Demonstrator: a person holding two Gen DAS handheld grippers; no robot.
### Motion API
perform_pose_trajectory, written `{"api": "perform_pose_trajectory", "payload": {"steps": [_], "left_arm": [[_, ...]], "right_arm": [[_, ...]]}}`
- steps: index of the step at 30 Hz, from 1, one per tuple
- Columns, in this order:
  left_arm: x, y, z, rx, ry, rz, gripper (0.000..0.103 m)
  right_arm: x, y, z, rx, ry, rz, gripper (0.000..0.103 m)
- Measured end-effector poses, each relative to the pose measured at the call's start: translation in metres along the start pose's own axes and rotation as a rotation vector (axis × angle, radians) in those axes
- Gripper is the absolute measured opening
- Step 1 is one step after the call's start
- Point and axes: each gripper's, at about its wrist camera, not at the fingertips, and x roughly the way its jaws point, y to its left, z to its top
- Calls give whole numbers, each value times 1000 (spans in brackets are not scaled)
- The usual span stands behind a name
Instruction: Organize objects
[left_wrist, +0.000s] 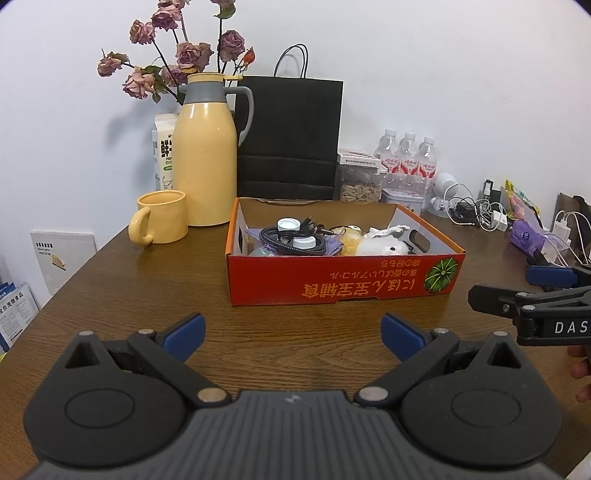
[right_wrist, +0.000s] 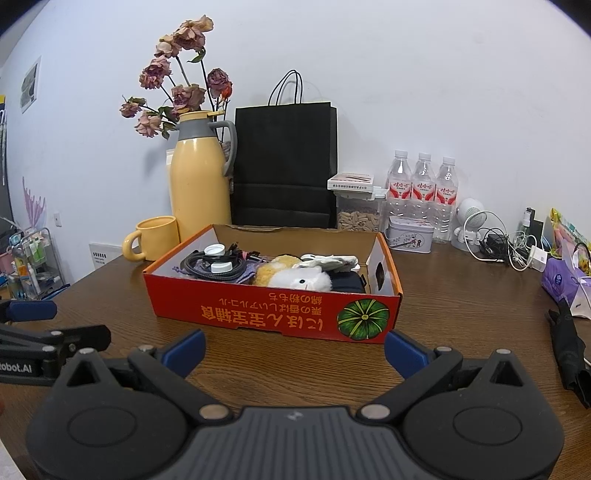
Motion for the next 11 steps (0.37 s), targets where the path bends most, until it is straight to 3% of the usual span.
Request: {"api": "perform_pose_trajectory", "payload": {"steps": [11], "left_arm": [[-2,-1,0,-9,-8,-10,103]], "right_arm": [[0,1,0,0,1,-1,103]]}}
